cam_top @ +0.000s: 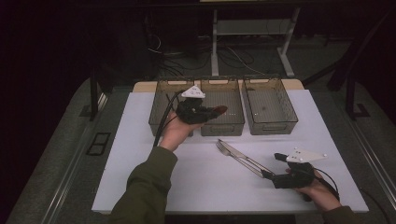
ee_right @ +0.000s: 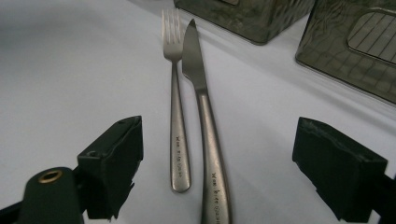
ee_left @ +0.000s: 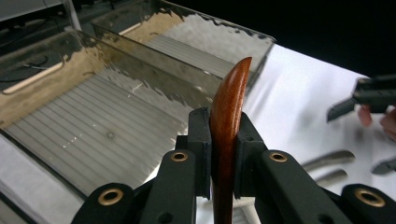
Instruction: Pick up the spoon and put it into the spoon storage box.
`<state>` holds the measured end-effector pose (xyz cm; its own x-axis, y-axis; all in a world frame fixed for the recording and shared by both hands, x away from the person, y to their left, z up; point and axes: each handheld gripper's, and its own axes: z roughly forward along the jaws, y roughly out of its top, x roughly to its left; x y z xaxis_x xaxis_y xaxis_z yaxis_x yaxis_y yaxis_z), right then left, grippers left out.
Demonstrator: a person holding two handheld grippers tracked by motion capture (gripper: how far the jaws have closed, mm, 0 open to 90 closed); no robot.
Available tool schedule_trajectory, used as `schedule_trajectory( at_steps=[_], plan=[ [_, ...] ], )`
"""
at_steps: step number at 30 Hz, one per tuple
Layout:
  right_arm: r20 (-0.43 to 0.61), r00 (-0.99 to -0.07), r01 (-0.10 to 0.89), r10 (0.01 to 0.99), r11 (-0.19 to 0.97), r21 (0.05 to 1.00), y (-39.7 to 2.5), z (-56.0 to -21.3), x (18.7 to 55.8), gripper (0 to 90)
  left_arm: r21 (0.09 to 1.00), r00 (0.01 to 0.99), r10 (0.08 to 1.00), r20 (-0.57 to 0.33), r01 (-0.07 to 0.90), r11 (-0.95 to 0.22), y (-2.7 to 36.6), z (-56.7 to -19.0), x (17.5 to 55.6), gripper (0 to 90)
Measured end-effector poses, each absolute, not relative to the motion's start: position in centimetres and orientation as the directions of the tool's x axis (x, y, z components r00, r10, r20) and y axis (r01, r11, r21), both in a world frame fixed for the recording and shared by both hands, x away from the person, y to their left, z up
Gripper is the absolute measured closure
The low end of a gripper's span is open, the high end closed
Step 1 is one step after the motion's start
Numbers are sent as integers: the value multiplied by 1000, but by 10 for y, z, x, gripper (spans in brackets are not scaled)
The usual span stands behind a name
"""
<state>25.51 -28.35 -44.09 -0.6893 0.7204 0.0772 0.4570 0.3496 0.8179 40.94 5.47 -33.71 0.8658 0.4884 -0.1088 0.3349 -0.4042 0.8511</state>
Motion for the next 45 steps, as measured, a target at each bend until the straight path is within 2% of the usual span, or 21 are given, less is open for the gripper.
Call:
schedule_trajectory(
  at_steps=[11,22,32,41,42,45],
  plan=[
    [87,-689,456,720,337,824,-285,-440,255,156,853,846,525,-93,339,-396,34,-333,448,796],
    [91,-692,454,716,333,827,-285,-440,255,156,851,822,551,-145,388,-354,13,-346,483,796],
    [96,-695,452,712,330,829,-286,-439,254,156,851,817,553,-162,399,-340,-8,-351,498,796],
    [98,-698,449,709,327,831,-287,-439,254,156,826,803,570,-175,434,-360,-18,-372,504,793],
    [98,-698,449,710,327,831,-287,-439,254,156,826,801,572,-176,437,-356,-19,-373,504,791],
    [100,-697,450,710,326,831,-287,-439,254,156,825,795,586,-160,433,-362,-20,-373,504,700]
  ],
)
